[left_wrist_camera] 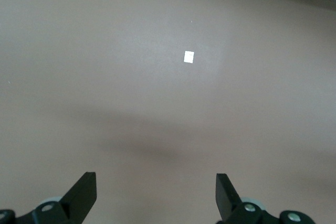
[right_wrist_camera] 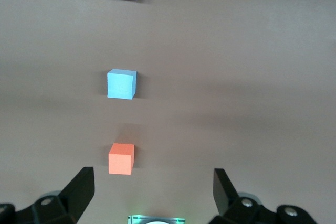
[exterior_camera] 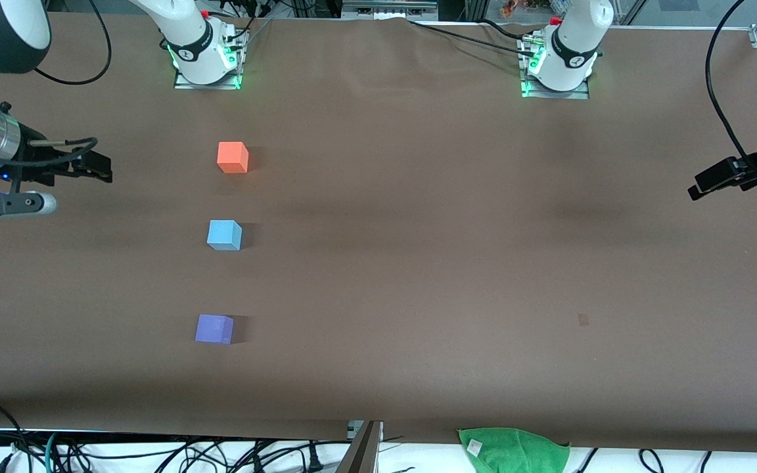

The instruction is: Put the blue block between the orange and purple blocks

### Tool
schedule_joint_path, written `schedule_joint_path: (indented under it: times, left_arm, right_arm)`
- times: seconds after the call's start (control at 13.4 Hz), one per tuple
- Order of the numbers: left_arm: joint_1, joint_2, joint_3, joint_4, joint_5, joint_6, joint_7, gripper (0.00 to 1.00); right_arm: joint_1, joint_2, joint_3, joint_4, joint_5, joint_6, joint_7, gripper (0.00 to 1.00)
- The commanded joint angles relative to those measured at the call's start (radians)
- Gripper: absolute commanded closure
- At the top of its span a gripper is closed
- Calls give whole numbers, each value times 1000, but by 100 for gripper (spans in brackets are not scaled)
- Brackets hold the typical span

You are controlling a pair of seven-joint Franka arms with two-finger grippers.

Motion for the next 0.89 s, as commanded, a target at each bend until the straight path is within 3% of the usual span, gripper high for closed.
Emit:
schedule_joint_path:
  times: [0.0,0.3,0.52,0.82]
  left_arm:
    - [5,11,1,24,-26,-3,-2,0]
    - [5,23,1,24,-26,-5,0,0]
    - [5,23,0,25,-26,-3,0,0]
    - [5,23,0,25,-26,-3,-2,0]
  right_arm:
    - [-48,-98,33,-63,-16,8,-16,0]
    - [-76,-132,47,-88,-12,11,-13,0]
    - [-126,-162,117,-126,-15,5,2,0]
    - [-133,-141,113,-113,-16,3,-10,0]
